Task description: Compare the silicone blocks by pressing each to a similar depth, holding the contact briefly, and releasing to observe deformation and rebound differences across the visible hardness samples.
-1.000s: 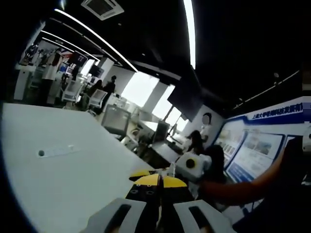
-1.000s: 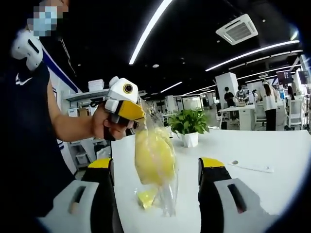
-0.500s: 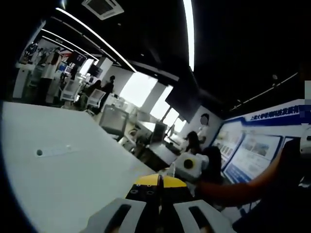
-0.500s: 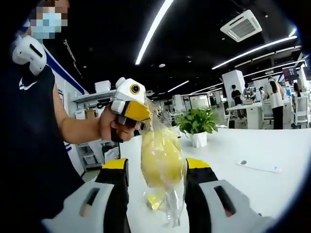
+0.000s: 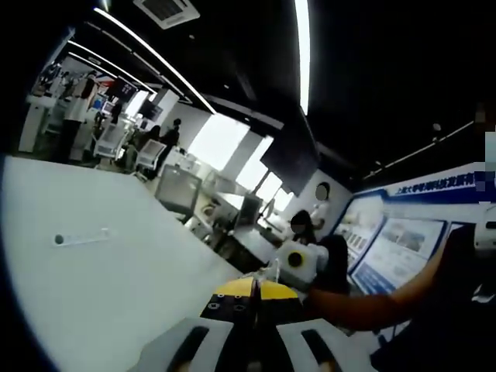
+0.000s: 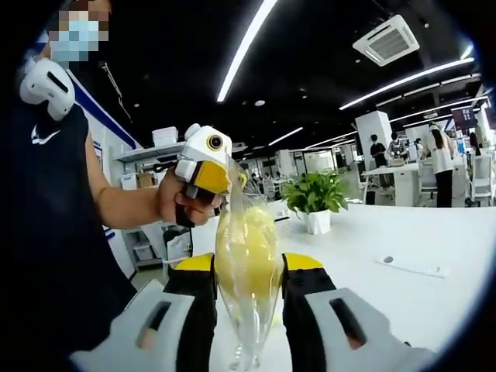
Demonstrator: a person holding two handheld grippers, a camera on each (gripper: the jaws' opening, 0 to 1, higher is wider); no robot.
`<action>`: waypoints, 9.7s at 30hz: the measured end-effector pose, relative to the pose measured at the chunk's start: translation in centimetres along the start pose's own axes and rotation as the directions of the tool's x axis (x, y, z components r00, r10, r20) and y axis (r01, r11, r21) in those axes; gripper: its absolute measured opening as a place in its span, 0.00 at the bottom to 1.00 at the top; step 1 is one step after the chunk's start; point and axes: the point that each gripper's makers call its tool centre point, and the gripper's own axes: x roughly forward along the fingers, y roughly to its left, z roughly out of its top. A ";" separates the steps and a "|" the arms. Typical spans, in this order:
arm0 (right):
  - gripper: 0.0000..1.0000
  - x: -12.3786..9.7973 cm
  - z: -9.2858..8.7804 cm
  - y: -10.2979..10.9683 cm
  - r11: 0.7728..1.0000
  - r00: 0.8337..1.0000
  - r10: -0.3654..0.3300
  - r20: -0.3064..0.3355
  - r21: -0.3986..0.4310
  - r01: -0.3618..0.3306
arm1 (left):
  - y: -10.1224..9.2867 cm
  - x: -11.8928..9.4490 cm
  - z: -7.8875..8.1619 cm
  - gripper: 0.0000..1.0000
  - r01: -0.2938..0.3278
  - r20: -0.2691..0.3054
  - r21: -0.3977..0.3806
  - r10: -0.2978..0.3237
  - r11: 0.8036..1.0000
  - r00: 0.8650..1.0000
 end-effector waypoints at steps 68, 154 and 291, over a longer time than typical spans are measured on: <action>0.01 0.5 -0.4 0.6 0.978 0.984 0.047 -0.172 0.206 -0.011 | 0.5 -0.7 -0.1 0.00 -0.021 0.027 0.062 0.019 0.998 0.999; 0.04 0.4 -1.1 1.4 0.976 0.969 0.066 -0.240 0.217 -0.013 | 0.6 -1.3 -0.9 0.00 -0.037 0.025 0.073 0.035 0.997 0.999; 0.96 -14.6 -11.9 -1.8 0.837 0.835 -0.510 -0.205 0.108 0.537 | 12.8 -1.5 -19.1 0.00 -0.268 0.052 -0.574 0.361 0.774 0.931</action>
